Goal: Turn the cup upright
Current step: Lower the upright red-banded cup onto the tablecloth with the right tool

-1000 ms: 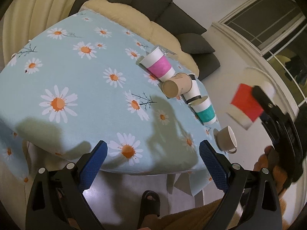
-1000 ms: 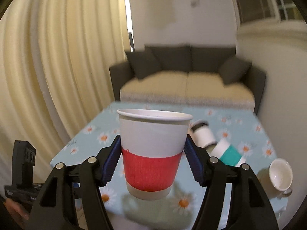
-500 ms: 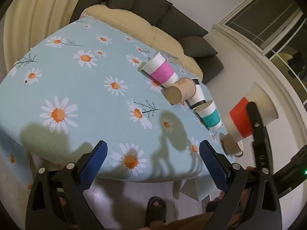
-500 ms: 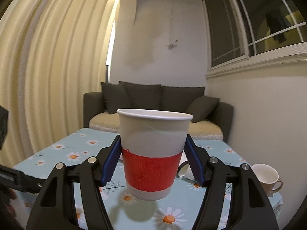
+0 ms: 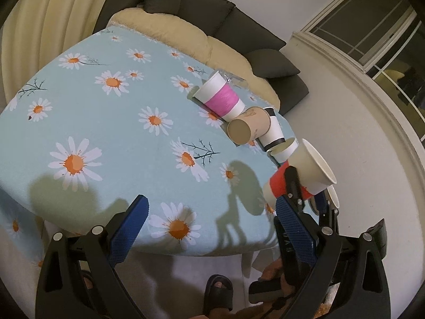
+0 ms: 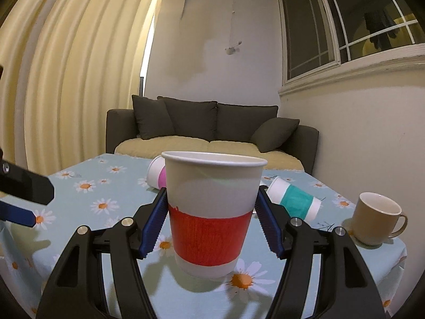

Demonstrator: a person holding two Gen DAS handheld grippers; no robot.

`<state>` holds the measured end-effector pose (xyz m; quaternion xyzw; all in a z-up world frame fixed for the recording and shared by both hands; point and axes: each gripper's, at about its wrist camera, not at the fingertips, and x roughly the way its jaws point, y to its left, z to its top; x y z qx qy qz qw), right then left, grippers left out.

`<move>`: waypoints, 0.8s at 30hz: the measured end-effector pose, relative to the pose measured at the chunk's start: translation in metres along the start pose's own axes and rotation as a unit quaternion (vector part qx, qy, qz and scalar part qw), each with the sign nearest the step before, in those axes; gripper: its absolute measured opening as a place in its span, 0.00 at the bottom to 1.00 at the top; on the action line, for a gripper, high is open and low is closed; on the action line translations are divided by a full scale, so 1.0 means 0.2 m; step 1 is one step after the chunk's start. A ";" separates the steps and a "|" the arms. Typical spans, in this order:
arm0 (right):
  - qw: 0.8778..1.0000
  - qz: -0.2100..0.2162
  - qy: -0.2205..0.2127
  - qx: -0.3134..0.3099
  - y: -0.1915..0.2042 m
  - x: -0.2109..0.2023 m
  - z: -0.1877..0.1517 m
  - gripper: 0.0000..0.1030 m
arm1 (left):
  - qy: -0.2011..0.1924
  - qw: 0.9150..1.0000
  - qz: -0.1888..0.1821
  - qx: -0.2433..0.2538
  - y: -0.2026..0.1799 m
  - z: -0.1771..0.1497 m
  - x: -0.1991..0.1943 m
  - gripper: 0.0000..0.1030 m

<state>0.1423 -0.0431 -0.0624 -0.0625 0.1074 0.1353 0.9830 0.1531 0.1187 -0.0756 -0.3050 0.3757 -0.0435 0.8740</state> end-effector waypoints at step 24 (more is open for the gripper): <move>0.999 0.008 0.032 -0.021 0.03 0.00 -0.10 0.69 | 0.002 1.000 0.002 0.007 -0.02 -0.01 0.02 0.91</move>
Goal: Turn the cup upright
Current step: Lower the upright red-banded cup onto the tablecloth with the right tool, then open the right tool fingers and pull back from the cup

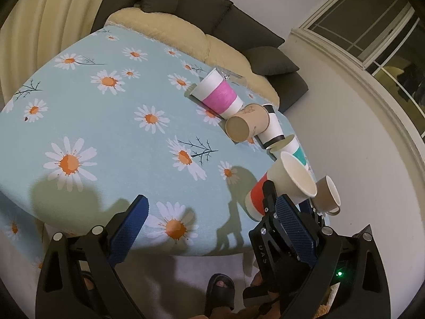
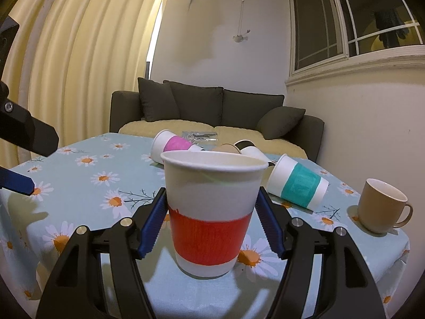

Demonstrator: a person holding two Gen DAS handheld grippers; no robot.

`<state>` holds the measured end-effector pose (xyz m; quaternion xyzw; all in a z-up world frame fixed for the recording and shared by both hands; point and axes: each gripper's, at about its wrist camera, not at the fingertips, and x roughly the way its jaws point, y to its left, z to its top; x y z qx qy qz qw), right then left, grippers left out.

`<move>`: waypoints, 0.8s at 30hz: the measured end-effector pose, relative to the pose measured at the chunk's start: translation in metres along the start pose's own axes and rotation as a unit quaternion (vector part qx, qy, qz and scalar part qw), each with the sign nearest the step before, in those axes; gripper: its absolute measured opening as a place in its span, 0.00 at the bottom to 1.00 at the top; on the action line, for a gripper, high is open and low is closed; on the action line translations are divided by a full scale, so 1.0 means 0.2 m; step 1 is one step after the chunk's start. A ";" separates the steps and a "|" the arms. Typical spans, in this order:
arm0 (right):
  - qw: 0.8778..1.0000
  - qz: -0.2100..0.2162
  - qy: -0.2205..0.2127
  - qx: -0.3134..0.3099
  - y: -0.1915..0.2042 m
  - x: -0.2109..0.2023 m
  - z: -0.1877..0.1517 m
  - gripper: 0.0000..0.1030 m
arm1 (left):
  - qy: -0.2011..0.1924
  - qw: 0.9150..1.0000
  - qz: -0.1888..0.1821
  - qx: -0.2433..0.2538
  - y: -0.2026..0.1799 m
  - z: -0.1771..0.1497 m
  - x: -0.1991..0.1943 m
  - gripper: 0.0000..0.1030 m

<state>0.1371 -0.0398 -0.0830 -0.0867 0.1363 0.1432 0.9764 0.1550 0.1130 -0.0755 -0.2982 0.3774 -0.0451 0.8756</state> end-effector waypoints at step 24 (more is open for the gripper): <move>1.000 0.013 0.011 0.006 -0.11 -0.30 0.15 0.83 | -0.026 0.999 0.014 0.027 -0.03 -0.02 -0.10 0.91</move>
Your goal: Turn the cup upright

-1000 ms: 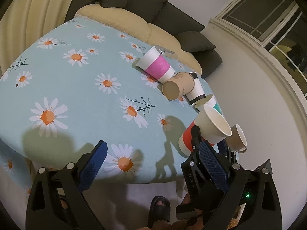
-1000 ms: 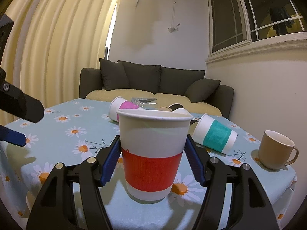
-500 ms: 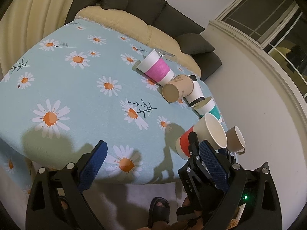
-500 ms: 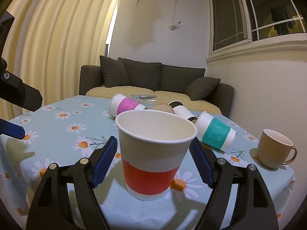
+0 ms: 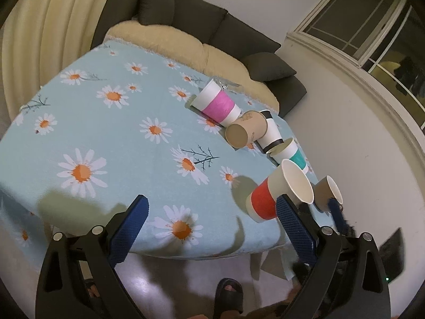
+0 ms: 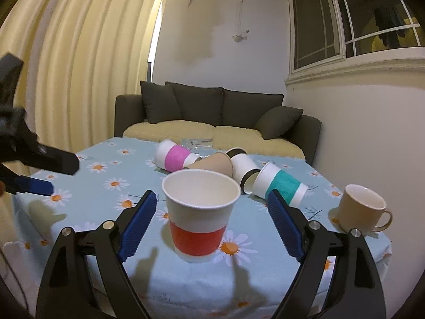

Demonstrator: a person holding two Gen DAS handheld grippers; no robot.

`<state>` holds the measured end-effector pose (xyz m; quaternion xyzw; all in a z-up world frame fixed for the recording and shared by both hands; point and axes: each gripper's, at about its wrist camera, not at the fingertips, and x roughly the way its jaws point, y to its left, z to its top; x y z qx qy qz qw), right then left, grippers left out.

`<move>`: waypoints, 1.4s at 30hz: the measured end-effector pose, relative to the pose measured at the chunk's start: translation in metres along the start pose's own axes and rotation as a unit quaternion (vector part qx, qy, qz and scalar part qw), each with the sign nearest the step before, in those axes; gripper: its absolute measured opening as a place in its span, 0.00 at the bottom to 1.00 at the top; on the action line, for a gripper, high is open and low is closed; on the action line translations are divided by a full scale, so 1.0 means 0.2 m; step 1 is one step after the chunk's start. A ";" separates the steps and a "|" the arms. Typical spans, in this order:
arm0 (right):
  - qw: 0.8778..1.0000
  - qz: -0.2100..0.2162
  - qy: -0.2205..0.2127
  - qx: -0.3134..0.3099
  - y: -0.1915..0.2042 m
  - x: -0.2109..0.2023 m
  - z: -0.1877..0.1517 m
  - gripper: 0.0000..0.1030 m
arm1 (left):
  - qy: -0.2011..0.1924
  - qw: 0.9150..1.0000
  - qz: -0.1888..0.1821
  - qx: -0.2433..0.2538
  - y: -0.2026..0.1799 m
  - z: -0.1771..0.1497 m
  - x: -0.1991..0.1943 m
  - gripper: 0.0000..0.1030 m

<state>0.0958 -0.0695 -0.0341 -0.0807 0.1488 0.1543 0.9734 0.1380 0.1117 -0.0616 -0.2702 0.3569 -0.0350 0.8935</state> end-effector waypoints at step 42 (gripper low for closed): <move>0.991 0.124 0.011 -0.055 -0.42 -0.79 0.29 0.91 | -0.109 0.956 -0.024 0.270 -0.64 -0.52 -0.67 0.91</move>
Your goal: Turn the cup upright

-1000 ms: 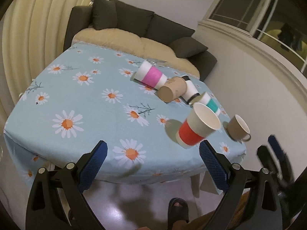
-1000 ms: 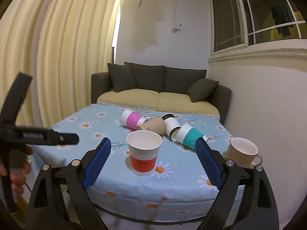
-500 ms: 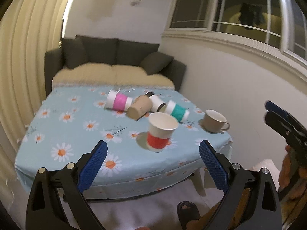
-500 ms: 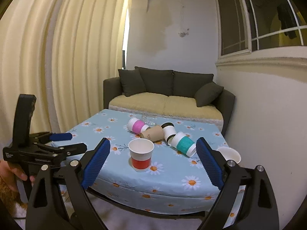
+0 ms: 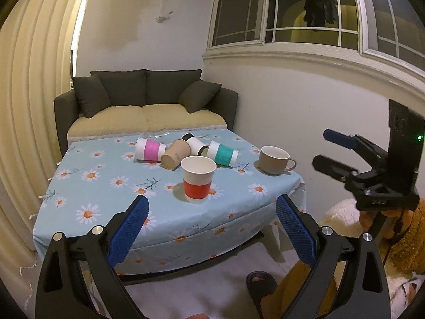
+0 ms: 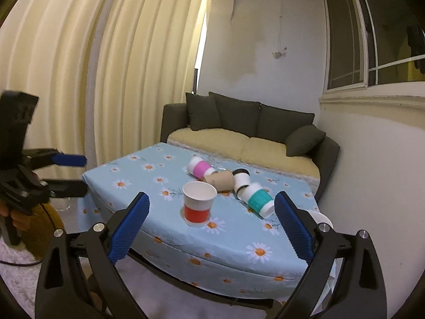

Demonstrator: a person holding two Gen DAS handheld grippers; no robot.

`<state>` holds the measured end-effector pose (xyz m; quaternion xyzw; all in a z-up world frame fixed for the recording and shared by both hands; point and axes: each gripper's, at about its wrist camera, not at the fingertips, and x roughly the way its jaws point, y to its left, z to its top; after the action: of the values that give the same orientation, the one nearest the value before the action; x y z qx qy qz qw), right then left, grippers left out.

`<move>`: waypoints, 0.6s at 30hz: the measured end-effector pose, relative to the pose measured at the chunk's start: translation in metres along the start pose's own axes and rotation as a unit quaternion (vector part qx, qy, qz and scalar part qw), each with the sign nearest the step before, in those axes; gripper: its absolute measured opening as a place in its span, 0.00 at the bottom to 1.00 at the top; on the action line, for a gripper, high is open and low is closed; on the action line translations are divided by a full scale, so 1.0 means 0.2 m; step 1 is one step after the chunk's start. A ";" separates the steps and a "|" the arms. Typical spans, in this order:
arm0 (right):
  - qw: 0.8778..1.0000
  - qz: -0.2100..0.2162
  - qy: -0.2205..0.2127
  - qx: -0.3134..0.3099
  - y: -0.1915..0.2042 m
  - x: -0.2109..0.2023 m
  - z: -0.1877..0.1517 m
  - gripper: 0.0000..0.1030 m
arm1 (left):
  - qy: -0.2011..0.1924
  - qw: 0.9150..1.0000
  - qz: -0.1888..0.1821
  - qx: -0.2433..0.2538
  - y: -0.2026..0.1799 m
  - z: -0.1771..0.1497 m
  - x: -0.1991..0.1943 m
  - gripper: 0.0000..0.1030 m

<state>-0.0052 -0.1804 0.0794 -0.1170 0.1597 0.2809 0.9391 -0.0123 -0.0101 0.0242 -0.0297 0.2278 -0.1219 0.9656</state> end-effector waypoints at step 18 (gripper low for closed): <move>0.999 -0.019 0.036 0.028 -0.04 0.14 -0.13 0.93 | 0.007 1.000 -0.009 -0.018 0.03 -0.05 0.10 0.91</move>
<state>0.0161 -0.1804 0.0468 -0.1038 0.1993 0.2538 0.9408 0.0021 -0.0084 0.0063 -0.0479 0.2364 -0.1267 0.9622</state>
